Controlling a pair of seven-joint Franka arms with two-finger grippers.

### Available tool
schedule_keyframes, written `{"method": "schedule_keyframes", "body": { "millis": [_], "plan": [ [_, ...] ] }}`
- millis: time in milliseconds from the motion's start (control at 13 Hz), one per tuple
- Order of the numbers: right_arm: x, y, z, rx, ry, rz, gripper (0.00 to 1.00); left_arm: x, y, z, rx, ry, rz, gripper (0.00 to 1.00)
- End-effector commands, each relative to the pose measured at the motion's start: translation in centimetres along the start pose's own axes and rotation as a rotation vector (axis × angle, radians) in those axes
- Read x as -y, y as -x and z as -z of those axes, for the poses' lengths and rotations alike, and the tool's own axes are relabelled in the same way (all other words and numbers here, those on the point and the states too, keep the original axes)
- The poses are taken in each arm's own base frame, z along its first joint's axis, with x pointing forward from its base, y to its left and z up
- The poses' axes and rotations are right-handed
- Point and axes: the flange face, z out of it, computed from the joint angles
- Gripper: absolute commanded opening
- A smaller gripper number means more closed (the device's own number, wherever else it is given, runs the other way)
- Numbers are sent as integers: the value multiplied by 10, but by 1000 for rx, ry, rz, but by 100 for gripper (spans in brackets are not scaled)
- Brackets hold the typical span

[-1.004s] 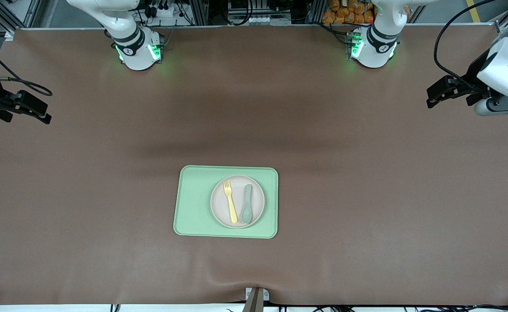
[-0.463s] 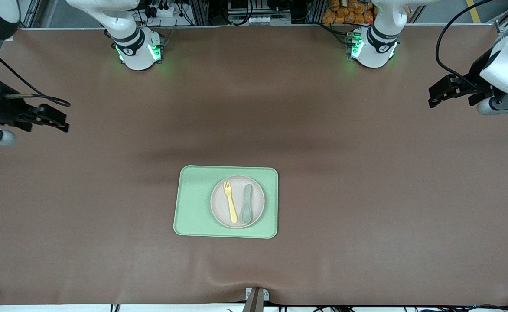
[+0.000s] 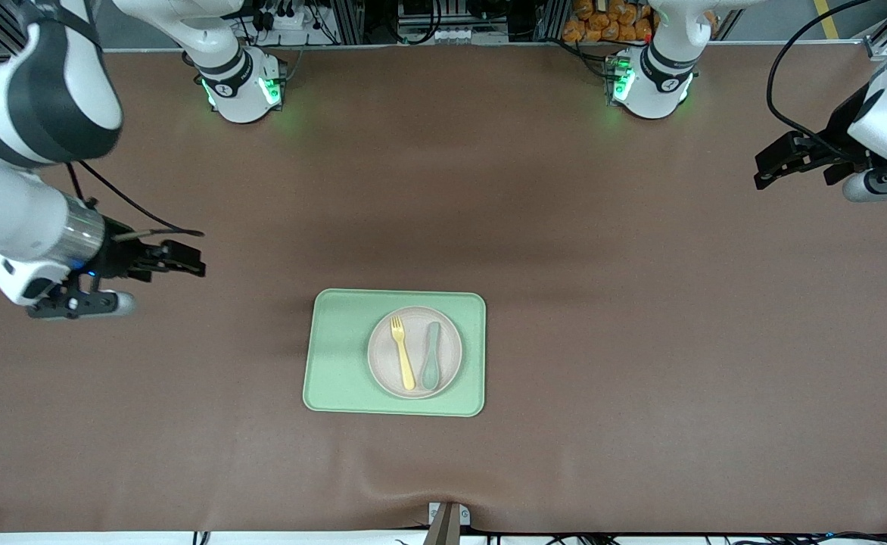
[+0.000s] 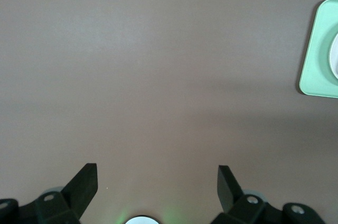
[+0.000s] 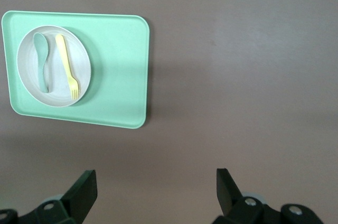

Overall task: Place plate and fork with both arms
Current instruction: 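Move the right gripper over the yellow fork on the plate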

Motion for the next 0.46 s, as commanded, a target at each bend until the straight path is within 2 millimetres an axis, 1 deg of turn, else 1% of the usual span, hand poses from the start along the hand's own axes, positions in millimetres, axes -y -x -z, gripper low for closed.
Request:
{"method": "schedule_keyframes", "body": {
  "millis": [0, 77, 232, 386],
  "plan": [
    [29, -33, -31, 20, -15, -11, 100, 2, 1, -1, 8, -22, -19, 100],
    [52, -44, -45, 0, -15, -23, 100, 2, 1, -2, 11, -22, -19, 100],
    [83, -61, -74, -24, -6, -90, 100, 1, 1, -2, 12, -19, -21, 100],
    [114, -75, -104, -48, 33, -47, 100, 1, 3, -2, 12, -20, -19, 100]
  ]
}}
